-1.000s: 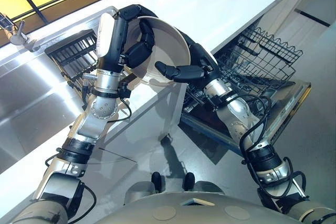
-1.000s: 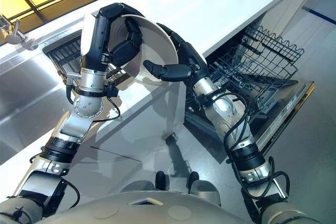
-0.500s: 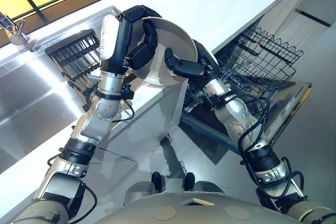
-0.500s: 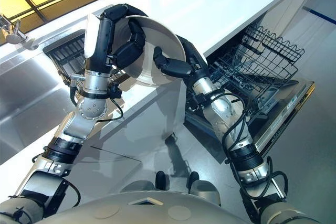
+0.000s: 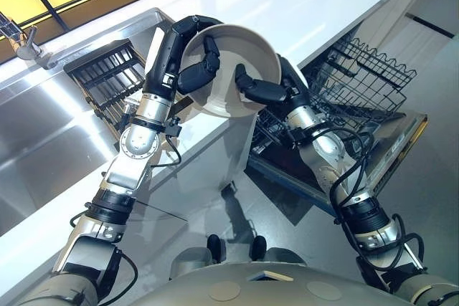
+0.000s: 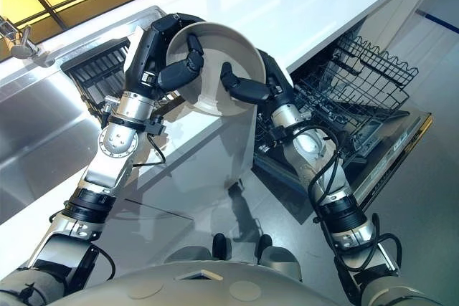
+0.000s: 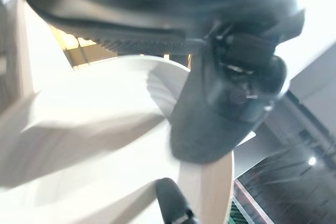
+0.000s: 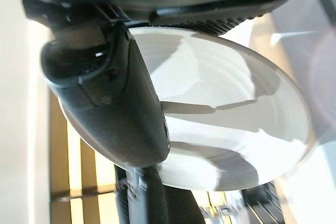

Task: Pick up plates and place into dishwasher.

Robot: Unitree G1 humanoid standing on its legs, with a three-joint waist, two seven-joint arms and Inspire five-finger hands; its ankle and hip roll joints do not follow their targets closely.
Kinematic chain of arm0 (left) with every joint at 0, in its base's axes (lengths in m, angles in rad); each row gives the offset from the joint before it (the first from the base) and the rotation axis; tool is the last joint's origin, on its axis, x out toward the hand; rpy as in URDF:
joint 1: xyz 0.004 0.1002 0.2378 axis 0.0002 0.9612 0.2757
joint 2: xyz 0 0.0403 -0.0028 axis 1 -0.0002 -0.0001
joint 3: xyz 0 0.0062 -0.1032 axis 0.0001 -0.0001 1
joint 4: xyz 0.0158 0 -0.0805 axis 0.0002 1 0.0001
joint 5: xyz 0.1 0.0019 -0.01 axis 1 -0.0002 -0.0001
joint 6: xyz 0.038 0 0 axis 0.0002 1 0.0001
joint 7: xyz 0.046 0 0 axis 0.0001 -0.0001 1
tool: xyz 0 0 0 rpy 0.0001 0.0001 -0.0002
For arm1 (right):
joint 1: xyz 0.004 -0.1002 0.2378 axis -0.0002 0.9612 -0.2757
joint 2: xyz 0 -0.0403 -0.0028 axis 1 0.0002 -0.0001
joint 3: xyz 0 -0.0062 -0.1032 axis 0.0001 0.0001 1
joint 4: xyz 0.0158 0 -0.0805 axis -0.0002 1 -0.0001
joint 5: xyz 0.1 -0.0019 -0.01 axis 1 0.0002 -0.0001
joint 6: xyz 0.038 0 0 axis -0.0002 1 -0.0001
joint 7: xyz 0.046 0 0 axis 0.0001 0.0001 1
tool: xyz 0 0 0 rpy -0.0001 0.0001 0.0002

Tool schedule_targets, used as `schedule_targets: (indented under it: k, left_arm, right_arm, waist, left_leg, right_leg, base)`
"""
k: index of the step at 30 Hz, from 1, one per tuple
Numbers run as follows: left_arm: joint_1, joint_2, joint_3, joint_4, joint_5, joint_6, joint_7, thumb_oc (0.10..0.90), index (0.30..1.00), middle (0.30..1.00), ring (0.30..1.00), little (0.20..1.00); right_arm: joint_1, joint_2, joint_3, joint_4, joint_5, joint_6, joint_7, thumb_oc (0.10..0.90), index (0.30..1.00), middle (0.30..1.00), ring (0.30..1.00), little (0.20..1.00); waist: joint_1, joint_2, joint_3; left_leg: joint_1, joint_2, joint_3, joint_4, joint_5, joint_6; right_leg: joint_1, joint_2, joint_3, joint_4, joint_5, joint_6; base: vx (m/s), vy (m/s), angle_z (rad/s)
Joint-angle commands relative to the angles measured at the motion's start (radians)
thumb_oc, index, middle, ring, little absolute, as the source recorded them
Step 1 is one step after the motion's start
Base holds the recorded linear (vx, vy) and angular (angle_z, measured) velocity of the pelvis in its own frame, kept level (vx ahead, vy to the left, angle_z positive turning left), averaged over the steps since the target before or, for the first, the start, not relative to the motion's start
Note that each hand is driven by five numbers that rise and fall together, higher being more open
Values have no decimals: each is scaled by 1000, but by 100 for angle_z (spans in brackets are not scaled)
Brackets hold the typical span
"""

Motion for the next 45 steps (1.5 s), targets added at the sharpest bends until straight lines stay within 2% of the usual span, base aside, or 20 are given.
schedule_targets:
  k: [1, 4, 7, 10, 16, 20, 25, 30, 37, 45]
  left_arm:
    - [-64, 38, 86, -26, -43, -26, 7, 800, 900, 900, 900, 900]
    - [-38, 76, 166, -15, -76, -3, 7, 800, 900, 900, 900, 900]
    - [-13, 111, 255, 3, -145, 30, -12, 800, 900, 900, 900, 900]
    - [14, 120, 320, 40, -202, 26, -16, 800, 900, 900, 900, 900]
    - [75, 128, 411, 87, -150, -9, -29, 800, 900, 900, 900, 900]
    - [108, 157, 449, 101, -115, 7, -16, 800, 900, 900, 900, 900]
    - [135, 176, 461, 144, -96, 0, -7, 800, 900, 900, 900, 900]
    - [132, 194, 435, 155, -85, -2, 12, 800, 900, 900, 900, 900]
    - [104, 221, 406, 155, -95, 10, 27, 800, 900, 900, 900, 900]
    - [142, 254, 429, 150, -119, 43, -16, 800, 900, 900, 900, 900]
  right_arm:
    - [-178, -63, -278, 6, -333, -308, -245, 100, 300, 300, 300, 200]
    - [-160, -149, -332, 49, -504, -360, -335, 100, 300, 300, 300, 200]
    - [-133, -217, -393, 88, -564, -367, -382, 100, 300, 300, 300, 200]
    - [-107, -264, -440, 135, -577, -352, -389, 100, 300, 300, 300, 200]
    - [-20, -318, -516, 248, -582, -302, -313, 100, 300, 300, 300, 200]
    - [65, -342, -528, 361, -583, -282, -210, 100, 300, 300, 300, 200]
    - [100, -358, -489, 485, -649, -287, -172, 100, 300, 300, 300, 200]
    - [32, -399, -429, 584, -685, -237, -200, 100, 300, 300, 300, 200]
    - [-162, -478, -346, 759, -712, -165, -279, 100, 300, 300, 300, 200]
    - [-172, -506, -340, 830, -811, -86, -356, 100, 300, 300, 300, 200]
  waist:
    - [7, 6, -145]
    - [9, 7, -148]
    - [12, 8, -153]
    - [11, 8, -154]
    - [4, 10, -154]
    - [-3, 14, -144]
    - [1, 20, -122]
    - [19, 31, -76]
    - [73, 49, -13]
    - [109, 47, -7]
  left_leg:
    - [-35, -22, -32, 0, -64, 9]
    - [-29, -26, -31, 0, -69, 10]
    - [-25, -30, -32, 0, -73, 11]
    - [-22, -33, -31, 0, -77, 12]
    - [-22, -36, -21, 0, -79, 16]
    - [-20, -39, -11, 0, -78, 25]
    - [-9, -46, -1, 0, -88, 41]
    - [-5, -57, 5, 0, -79, 56]
    - [-49, -80, -2, 44, -70, 71]
    - [-49, -90, -21, 58, -65, 82]
  right_leg:
    - [-28, 4, -6, 110, -101, 50]
    - [-25, 4, -1, 102, -99, 53]
    - [-19, 2, 4, 87, -96, 56]
    - [-18, 2, 9, 78, -93, 58]
    - [-28, -7, 20, 90, -83, 68]
    - [-49, -22, 25, 123, -73, 77]
    - [-87, -50, 21, 191, -56, 102]
    - [-137, -82, 13, 279, -30, 124]
    - [-169, -108, 9, 351, -37, 111]
    - [-153, -124, 1, 399, -21, 102]
  base:
    - [40, 8, -1]
    - [44, 11, -2]
    - [59, 14, -3]
    - [51, 26, -9]
    - [54, 64, -7]
    - [63, 99, -1]
    - [101, 110, 1]
    - [120, 144, -1]
    - [92, 132, 4]
    - [171, 74, 18]
